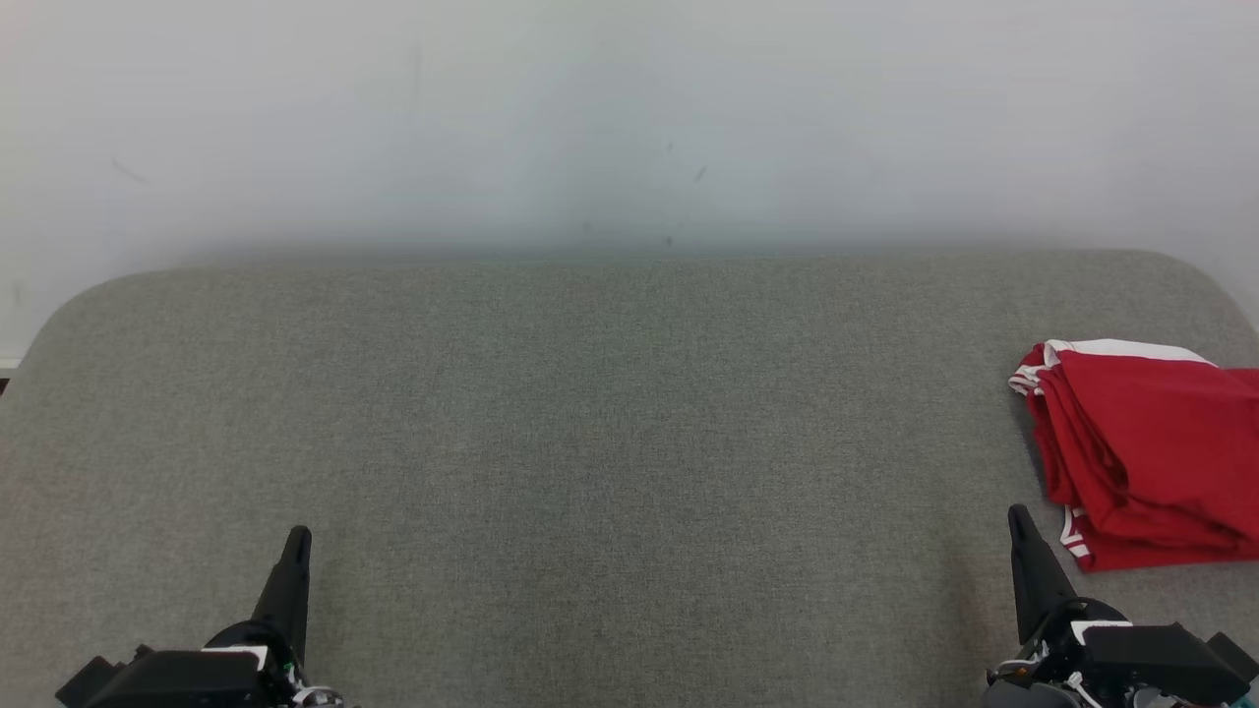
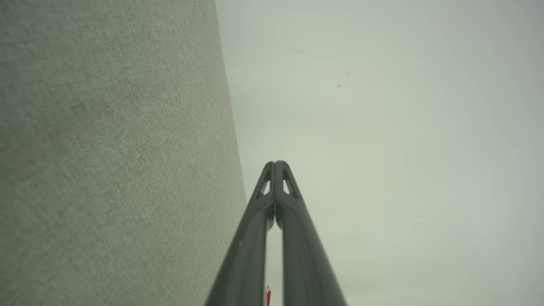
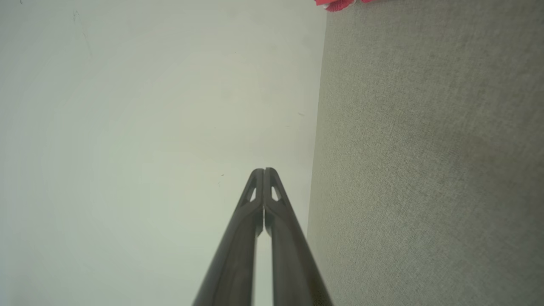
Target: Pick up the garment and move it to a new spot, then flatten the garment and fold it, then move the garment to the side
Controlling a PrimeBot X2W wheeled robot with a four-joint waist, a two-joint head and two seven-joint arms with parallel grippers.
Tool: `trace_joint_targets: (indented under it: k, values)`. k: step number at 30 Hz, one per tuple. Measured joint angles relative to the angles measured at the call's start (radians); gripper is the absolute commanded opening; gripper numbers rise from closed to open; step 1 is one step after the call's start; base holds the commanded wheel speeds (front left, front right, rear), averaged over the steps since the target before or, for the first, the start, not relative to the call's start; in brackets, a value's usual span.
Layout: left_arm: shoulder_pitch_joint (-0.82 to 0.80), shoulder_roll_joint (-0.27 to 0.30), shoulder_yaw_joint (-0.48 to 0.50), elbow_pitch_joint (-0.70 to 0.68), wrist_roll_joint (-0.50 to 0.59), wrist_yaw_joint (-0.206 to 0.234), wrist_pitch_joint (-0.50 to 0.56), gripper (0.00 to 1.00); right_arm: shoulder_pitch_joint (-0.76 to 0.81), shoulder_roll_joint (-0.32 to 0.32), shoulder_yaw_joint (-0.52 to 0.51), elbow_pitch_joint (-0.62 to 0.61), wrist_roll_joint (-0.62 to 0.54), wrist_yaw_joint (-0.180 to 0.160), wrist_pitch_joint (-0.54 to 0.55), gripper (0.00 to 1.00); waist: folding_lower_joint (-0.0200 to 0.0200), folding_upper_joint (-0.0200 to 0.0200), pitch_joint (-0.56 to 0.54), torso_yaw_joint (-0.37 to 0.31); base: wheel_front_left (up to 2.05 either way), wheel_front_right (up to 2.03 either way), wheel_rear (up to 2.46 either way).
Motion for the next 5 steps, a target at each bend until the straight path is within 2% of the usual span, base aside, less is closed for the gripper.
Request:
trace_joint_targets:
  k: [5]
  values:
    - [0.000,0.000,0.000,0.000,0.000,0.000,0.000,0.00,0.000,0.000,0.000,0.000,0.000,0.000,0.000,0.00,0.0000,0.0000,0.000,0.000,0.00,0.00,0.00]
